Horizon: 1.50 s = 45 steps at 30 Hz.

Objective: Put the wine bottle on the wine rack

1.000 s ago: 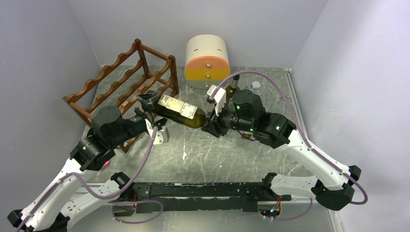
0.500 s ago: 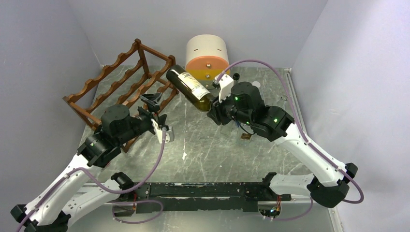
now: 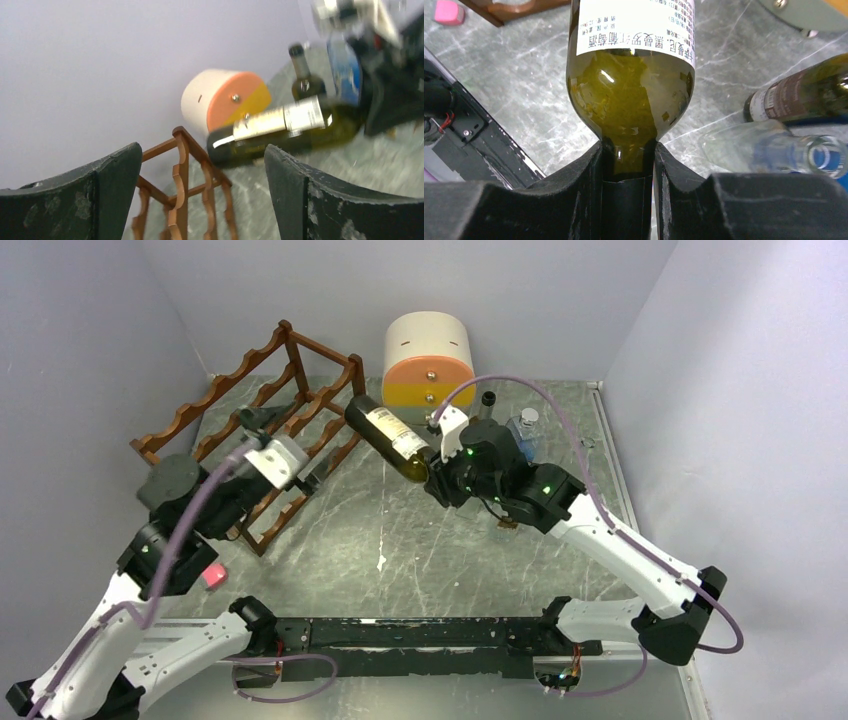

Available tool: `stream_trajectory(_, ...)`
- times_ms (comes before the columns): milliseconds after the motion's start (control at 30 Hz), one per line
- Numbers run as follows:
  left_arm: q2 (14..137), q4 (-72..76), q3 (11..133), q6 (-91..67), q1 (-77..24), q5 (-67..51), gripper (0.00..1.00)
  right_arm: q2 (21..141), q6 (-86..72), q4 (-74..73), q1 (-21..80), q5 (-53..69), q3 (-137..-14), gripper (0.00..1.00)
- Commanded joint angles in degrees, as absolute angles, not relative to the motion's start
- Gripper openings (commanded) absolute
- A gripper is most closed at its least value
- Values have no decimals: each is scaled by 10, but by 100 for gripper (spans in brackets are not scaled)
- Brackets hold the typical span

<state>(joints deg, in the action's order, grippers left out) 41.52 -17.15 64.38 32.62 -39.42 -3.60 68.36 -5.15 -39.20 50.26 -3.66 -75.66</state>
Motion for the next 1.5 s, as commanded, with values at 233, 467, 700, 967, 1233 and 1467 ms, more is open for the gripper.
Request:
stream_trajectory(233, 431, -150, 725, 12, -393, 85, 95, 694, -110, -224, 508, 58, -697, 0)
stream_trajectory(467, 422, -139, 718, 39, -393, 48, 95, 746, -153, -165, 575, 74, -695, 0)
stream_trajectory(700, 423, -129, 713, 63, -393, 41, 95, 792, -172, -126, 625, 70, -707, 0)
stream_trajectory(967, 418, -116, 722, 6, -392, 131, 95, 827, -179, -88, 656, 69, -721, 0)
stream_trajectory(1233, 385, -83, 693, -9, -392, 154, 95, 849, -189, -58, 670, 66, -730, 0)
stream_trajectory(1467, 455, -253, 821, -14, -393, 179, 95, 887, -204, -12, 675, 54, -740, 0)
